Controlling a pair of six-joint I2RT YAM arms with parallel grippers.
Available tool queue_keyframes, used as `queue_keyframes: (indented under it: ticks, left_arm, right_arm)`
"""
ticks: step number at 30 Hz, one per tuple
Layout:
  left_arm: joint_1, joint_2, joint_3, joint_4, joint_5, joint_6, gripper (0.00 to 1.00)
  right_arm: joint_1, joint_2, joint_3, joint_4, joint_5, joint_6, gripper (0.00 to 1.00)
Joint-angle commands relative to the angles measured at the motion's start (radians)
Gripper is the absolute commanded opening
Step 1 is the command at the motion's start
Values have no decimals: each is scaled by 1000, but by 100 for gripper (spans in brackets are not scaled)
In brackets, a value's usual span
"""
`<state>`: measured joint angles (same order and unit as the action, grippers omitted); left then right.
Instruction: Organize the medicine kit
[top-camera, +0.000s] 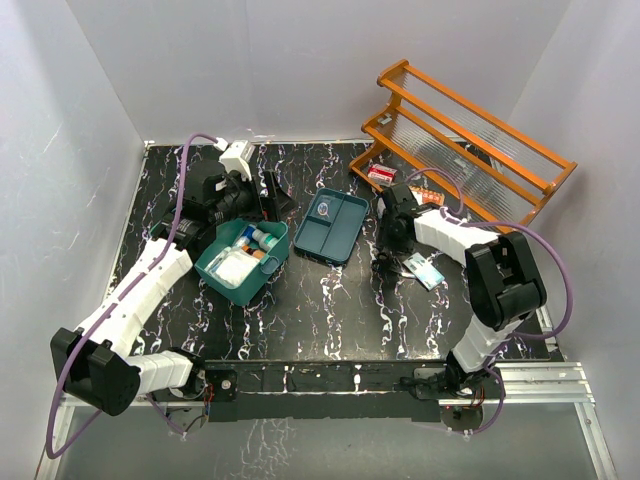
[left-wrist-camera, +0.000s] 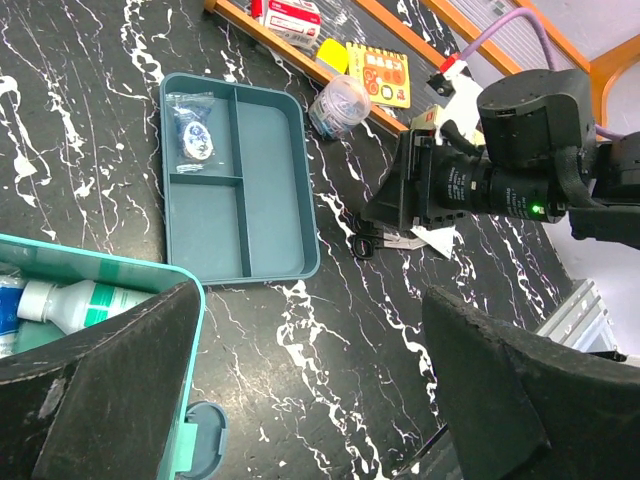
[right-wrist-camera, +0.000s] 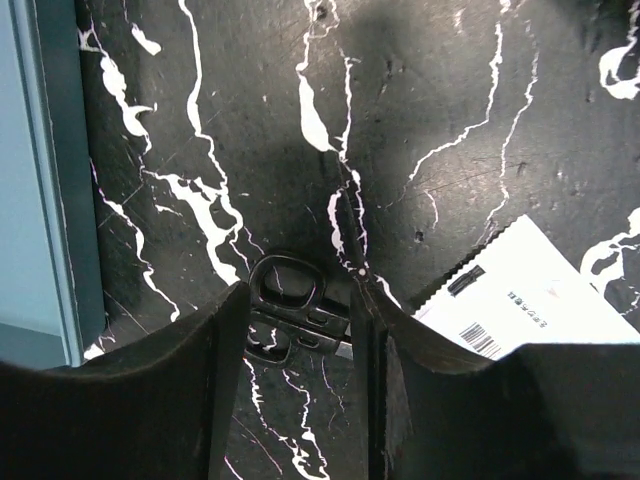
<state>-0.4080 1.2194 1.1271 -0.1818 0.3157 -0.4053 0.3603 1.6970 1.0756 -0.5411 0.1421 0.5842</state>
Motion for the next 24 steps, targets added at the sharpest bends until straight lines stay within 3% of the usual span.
queue_keyframes:
  ticks: [1, 10, 13, 20, 24]
  left_arm:
    - [-3, -10, 15, -7, 31, -1, 91]
    - [-5, -8, 10, -7, 34, 2, 90]
    - [-5, -9, 8, -8, 33, 5, 91]
    - [-6, -14, 3, -11, 30, 11, 90]
    - [-6, -18, 3, -11, 29, 11, 90]
  right_arm:
    - [8, 6, 26, 15, -62, -47, 44]
    - [8, -19, -59, 21, -234, -73, 55]
    - [8, -36, -80, -2, -234, -73, 60]
    - [13, -85, -86, -83, -217, -62, 62]
    - [12, -99, -87, -96, -138, -61, 67]
